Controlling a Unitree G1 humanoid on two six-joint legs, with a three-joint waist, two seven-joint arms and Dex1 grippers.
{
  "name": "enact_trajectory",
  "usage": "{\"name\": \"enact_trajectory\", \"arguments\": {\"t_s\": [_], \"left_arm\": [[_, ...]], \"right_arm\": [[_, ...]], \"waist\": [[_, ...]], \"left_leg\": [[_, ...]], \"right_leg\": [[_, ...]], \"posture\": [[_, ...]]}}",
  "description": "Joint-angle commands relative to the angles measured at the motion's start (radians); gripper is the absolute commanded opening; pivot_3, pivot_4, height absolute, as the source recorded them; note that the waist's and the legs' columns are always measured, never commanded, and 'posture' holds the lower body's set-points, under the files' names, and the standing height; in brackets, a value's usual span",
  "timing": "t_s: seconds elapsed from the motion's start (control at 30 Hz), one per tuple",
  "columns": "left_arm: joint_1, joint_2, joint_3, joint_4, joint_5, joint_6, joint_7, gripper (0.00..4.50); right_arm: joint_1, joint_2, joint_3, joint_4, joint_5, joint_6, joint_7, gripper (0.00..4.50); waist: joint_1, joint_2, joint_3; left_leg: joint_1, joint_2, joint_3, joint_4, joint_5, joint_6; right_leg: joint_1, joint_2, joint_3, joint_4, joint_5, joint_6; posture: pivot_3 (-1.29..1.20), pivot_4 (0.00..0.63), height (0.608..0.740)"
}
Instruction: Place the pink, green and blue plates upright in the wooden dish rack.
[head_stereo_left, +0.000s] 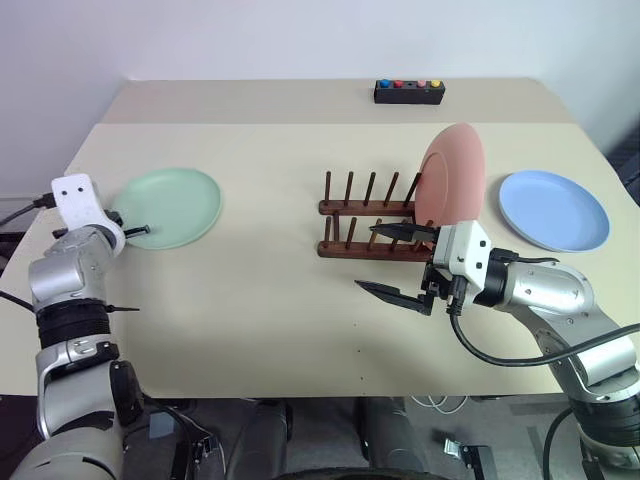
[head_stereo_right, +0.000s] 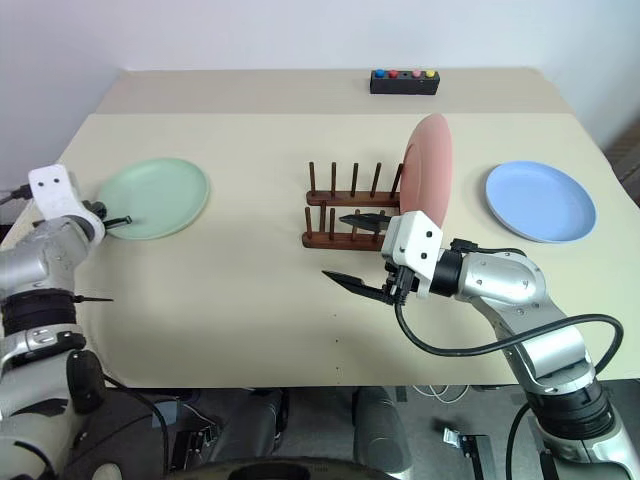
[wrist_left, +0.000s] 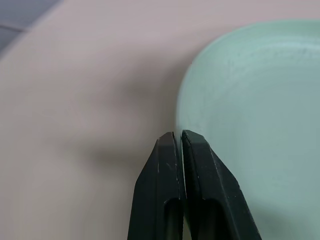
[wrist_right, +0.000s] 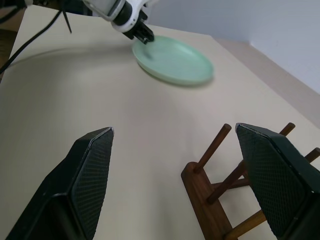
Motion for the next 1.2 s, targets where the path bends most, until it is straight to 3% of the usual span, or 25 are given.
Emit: {"name": "enact_trajectory", "arguments": {"t_s": [0.03,0.13,0.37,0.63,1.03,1.2], "left_arm": [[-0.032,-0.035,0.001,-0.159,-0.041,-0.158,-0.037,0.01],[-0.040,-0.064,-0.021,-0.232,-0.033,-0.269,-0.051,0.01],[-0.055,-0.142,-0.261,-0.457,0.012,-0.493,-0.195,0.01],[-0.097,-0.265,-0.347,-0.599,-0.029,-0.398,-0.174,0.01],[-0.083,-0.330,-0.390,-0.692,-0.062,-0.312,-0.172,0.01],[-0.083,-0.333,-0.378,-0.691,-0.073,-0.303,-0.174,0.00]], "right_arm": [[-0.024,0.008,-0.027,-0.008,-0.006,-0.014,-0.016,4.00],[-0.061,0.018,-0.030,0.012,-0.022,-0.009,-0.043,4.00],[-0.196,0.070,0.024,0.096,-0.268,-0.160,-0.182,4.00],[-0.287,0.072,0.092,0.135,-0.471,-0.245,-0.219,4.00],[-0.342,0.073,0.162,0.222,-0.660,-0.353,-0.220,4.00],[-0.339,0.063,0.156,0.245,-0.688,-0.391,-0.214,1.62]], "waist": [[-0.001,-0.001,0.000],[-0.007,-0.001,0.000],[-0.001,-0.001,0.000],[-0.013,-0.001,0.000],[-0.005,-0.001,0.000],[-0.008,-0.001,0.000]], "left_leg": [[0.000,0.000,0.000,0.000,0.000,0.000],[0.000,0.000,0.000,0.000,0.000,0.000],[0.000,0.000,0.000,-0.001,0.000,-0.001],[0.000,0.000,0.000,-0.001,0.000,0.000],[0.000,0.000,0.000,0.000,0.000,-0.001],[0.000,0.000,0.000,-0.001,0.000,-0.001]], "right_leg": [[0.000,0.000,0.000,0.000,0.000,0.000],[-0.001,0.000,0.000,0.000,0.000,0.000],[-0.001,0.000,0.000,-0.001,0.000,-0.001],[-0.001,0.000,0.000,0.000,0.000,-0.001],[-0.001,0.000,0.000,0.000,0.000,0.000],[-0.001,0.000,0.000,0.000,0.000,-0.001]], "posture": [[0.00,0.150,0.740],[0.00,0.150,0.740],[0.00,0.150,0.740],[0.00,0.150,0.740],[0.00,0.150,0.740],[0.00,0.150,0.740]]}}
